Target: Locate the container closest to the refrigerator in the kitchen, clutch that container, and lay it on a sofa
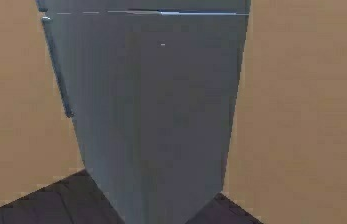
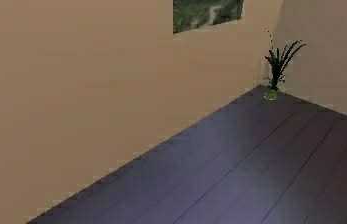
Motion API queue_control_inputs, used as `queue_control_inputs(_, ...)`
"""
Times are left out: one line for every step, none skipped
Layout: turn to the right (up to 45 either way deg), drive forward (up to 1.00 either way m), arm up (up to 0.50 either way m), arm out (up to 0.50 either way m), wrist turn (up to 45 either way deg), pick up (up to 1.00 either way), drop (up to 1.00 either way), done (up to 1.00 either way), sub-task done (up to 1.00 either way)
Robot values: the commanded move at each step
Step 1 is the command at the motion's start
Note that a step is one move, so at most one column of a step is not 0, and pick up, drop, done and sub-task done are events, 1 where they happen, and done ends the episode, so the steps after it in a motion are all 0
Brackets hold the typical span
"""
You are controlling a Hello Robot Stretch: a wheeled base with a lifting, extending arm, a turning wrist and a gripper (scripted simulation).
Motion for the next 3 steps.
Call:
queue_control_inputs(45.0,0.0,0.0,0.0,0.0,0.0,0.0,0.0,0.0)
queue_control_inputs(45.0,0.0,0.0,0.0,0.0,0.0,0.0,0.0,0.0)
queue_control_inputs(45.0,0.0,0.0,0.0,0.0,0.0,0.0,0.0,0.0)
